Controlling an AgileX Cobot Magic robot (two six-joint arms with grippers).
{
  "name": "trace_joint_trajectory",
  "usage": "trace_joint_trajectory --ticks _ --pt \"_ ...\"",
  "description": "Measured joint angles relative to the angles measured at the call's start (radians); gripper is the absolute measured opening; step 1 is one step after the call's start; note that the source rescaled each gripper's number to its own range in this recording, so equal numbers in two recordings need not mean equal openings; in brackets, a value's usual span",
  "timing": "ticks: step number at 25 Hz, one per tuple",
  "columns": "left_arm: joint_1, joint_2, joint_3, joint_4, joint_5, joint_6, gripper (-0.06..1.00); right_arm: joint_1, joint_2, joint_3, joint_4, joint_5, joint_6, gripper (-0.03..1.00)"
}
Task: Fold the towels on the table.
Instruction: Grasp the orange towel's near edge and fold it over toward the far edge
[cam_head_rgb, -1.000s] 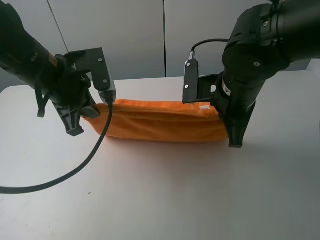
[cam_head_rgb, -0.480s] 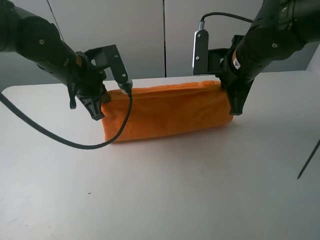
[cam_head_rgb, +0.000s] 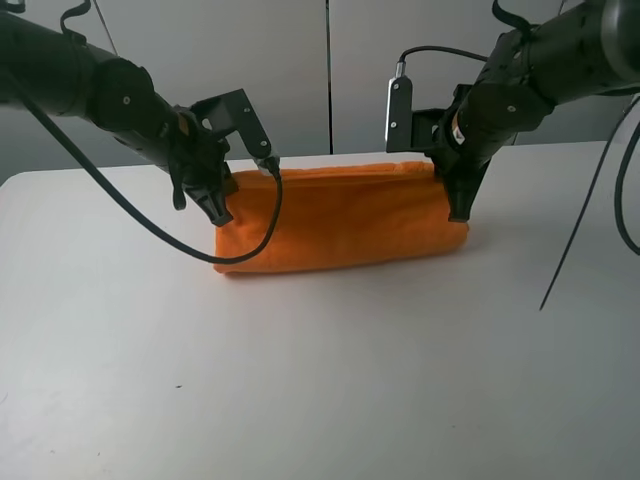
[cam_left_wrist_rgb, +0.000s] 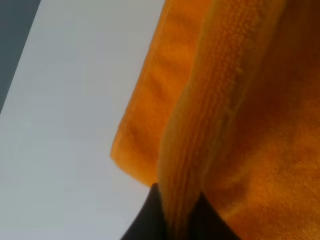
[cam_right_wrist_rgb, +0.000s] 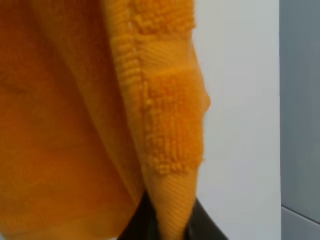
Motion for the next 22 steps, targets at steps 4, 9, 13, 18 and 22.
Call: trace_joint_trajectory --ticks 4,9,13,18,22 --pt "0.004 0.026 -0.006 0.008 -0.026 -0.035 0.00 -0.011 0.023 -0.007 -0.005 -0.025 0.000 0.00" --pt "0.036 0.052 -0.006 0.010 -0.057 -0.051 0.00 -0.013 0.054 -0.012 -0.015 -0.081 0.000 0.00" --pt "0.050 0.073 -0.006 0.010 -0.069 -0.058 0.00 -0.013 0.090 -0.013 -0.028 -0.126 0.000 0.00" --pt "0.052 0.107 -0.007 0.015 -0.089 -0.063 0.00 -0.013 0.118 -0.013 -0.036 -0.155 0.004 0.00" --pt "0.052 0.109 -0.007 0.015 -0.092 -0.063 0.00 -0.015 0.120 -0.013 -0.036 -0.164 0.004 0.02"
